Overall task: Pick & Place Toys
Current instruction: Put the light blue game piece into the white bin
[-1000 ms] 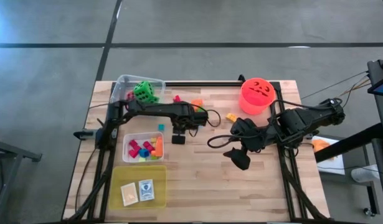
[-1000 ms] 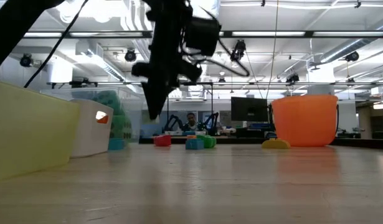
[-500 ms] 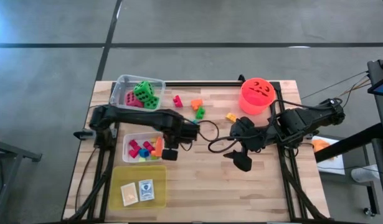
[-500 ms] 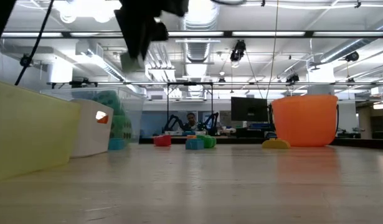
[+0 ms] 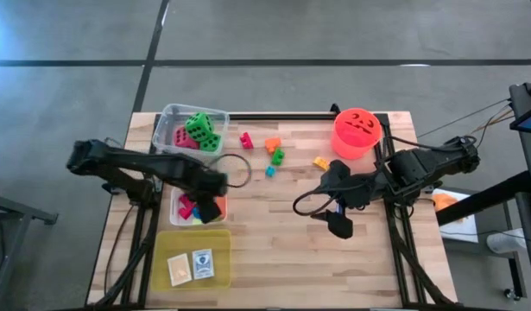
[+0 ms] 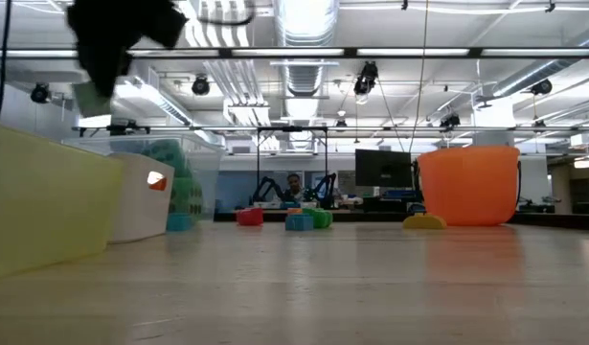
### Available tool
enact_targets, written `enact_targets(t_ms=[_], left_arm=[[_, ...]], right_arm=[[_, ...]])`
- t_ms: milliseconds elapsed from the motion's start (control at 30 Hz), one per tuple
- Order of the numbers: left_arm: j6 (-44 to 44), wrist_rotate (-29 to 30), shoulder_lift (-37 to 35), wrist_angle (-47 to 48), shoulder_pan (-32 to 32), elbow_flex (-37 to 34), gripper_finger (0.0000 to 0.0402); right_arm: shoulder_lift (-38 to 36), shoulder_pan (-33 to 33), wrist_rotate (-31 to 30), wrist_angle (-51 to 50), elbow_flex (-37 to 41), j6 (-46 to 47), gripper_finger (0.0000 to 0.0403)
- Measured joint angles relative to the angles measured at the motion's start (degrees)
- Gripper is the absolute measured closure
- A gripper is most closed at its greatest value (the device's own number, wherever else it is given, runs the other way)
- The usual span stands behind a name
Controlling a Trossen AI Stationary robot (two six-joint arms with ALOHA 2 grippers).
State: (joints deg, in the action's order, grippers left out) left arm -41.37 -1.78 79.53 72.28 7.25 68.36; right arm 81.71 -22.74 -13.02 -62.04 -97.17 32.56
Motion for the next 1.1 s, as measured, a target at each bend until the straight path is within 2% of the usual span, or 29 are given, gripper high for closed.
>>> enact_targets(t_ms=[167, 267, 533, 833, 1100], left_arm=[[-25.57, 1.8, -6.55, 2.1, -0.22, -10.74, 0.0324], [-33.6, 1.65, -8.19, 0.56, 0.66, -15.6, 0.0324], [-35.2, 1.8, -7.63, -4.0, 1.29, -19.62, 0.0324], [-35.74, 3.8, -7.15, -5.23, 1.29, -19.96, 0.0324], [-36.49, 5.01, -6.05, -5.9, 1.31, -20.11, 0.0324]], right_arm=[[-0.01, 0.0, 0.0, 0.08, 0.0, 0.0, 0.0071], [-0.02, 0.0, -0.02, 0.21, 0.0, 0.0, 0.0071], [-0.02, 0.0, -0.02, 0.64, 0.0, 0.0, 0.0071], [-0.02, 0.13, -0.68, 1.19, -0.02, 0.0, 0.0071], [-0.02, 0.15, -3.65, 1.36, 0.0, 0.0, 0.0071]])
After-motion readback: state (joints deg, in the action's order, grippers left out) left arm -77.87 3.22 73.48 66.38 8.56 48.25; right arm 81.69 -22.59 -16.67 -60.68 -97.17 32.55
